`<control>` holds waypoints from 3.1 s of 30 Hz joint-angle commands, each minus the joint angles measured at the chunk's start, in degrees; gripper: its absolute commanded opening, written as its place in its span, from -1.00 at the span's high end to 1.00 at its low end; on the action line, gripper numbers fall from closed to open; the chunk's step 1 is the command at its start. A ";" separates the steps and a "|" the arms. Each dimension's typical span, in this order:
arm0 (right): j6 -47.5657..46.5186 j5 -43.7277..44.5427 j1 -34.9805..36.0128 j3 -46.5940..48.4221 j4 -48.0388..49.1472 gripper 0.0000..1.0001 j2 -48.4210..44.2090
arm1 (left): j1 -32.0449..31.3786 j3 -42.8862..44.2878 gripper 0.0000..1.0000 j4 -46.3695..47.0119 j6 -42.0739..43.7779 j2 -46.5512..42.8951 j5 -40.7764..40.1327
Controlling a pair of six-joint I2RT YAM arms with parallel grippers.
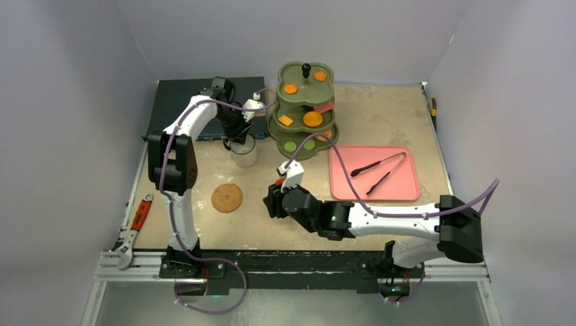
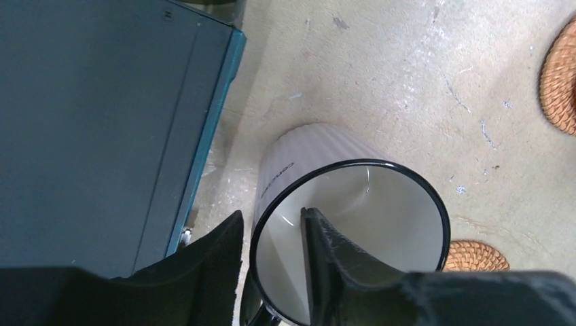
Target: Serve the afternoon tea
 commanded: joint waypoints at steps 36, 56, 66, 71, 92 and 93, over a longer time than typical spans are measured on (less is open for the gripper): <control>-5.16 4.04 0.30 12.78 3.90 -0.25 17.68 | 3.16 -42.79 0.12 33.99 -65.72 -35.77 -23.77; -1.48 5.72 0.08 16.01 -0.21 -0.33 18.97 | 3.45 -11.24 0.13 0.29 0.97 -12.75 2.88; 0.94 6.75 -0.08 13.23 -1.69 -0.34 15.87 | 3.27 -3.68 0.04 -12.47 17.33 -10.18 4.91; 0.97 6.68 -0.12 13.22 -1.78 -0.34 15.48 | 2.54 -3.47 0.07 -12.16 20.00 -7.51 1.90; -1.02 6.08 -2.15 14.50 -0.78 -0.27 16.79 | 2.31 -24.93 1.00 17.84 -16.90 -21.52 -4.01; -1.79 5.59 -2.40 14.92 -0.43 -0.28 17.36 | 2.33 -26.70 1.00 19.84 -20.34 -22.75 -6.83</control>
